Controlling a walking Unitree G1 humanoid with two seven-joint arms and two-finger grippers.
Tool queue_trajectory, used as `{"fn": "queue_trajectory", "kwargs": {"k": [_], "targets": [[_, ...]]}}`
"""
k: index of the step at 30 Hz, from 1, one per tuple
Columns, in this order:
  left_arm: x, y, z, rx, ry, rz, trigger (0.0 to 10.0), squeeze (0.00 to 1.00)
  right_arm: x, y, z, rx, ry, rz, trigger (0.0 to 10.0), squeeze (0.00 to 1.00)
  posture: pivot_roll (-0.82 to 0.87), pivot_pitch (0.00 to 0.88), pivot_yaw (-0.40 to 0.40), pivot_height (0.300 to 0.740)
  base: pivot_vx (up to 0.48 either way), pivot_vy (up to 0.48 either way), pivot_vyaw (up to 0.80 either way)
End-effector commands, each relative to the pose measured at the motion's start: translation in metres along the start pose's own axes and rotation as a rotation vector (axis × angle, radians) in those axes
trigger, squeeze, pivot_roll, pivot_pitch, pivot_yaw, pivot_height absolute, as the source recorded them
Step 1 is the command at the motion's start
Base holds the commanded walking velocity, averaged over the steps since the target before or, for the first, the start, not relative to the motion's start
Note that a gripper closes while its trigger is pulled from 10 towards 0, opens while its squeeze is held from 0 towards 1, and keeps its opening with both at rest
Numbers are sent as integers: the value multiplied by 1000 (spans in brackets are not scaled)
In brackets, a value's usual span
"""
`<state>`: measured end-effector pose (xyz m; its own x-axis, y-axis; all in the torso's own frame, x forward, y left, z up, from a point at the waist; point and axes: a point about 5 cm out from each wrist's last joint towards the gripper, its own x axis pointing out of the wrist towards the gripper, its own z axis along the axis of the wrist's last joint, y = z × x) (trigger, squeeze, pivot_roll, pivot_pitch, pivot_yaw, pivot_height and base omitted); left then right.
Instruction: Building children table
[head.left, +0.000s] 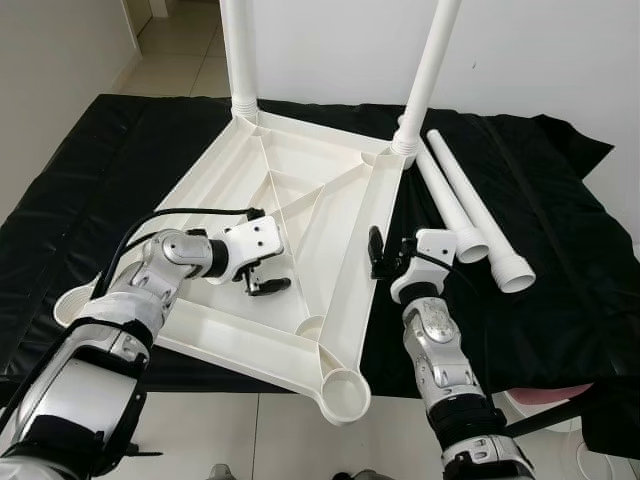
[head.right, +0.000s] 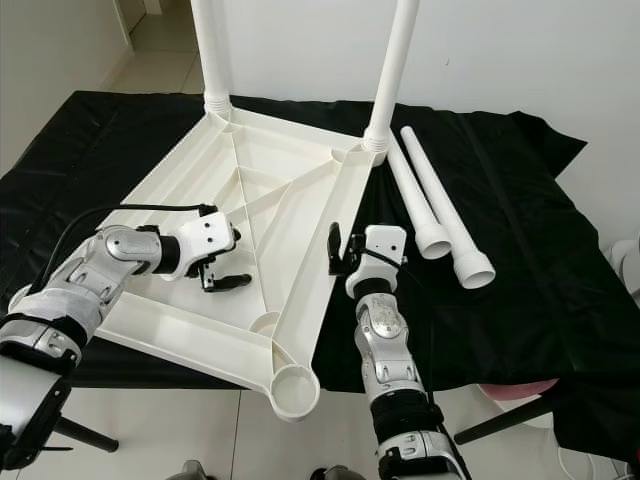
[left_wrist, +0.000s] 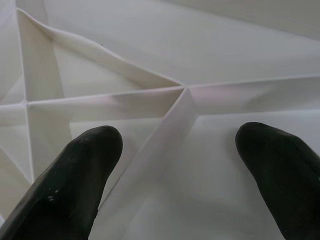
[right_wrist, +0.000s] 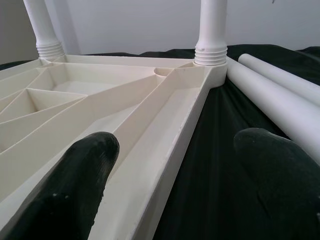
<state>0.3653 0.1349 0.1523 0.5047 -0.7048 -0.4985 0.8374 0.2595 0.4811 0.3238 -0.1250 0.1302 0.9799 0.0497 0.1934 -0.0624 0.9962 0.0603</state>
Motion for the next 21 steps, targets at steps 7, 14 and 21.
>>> {"fn": "queue_trajectory", "kwargs": {"k": [7,14,21], "targets": [[0,14,-3,-99,30,138,10000,0,-4,0,-5,6,23,-13,10000,0,7,66,-2,740,0,0,0],[4,16,-10,-195,97,124,10000,0,-4,3,-5,9,26,-8,10000,0,14,71,-5,740,0,0,0],[5,14,-18,-209,173,115,0,0,-5,2,-5,11,28,-12,10000,0,4,78,2,740,0,0,0]]}}
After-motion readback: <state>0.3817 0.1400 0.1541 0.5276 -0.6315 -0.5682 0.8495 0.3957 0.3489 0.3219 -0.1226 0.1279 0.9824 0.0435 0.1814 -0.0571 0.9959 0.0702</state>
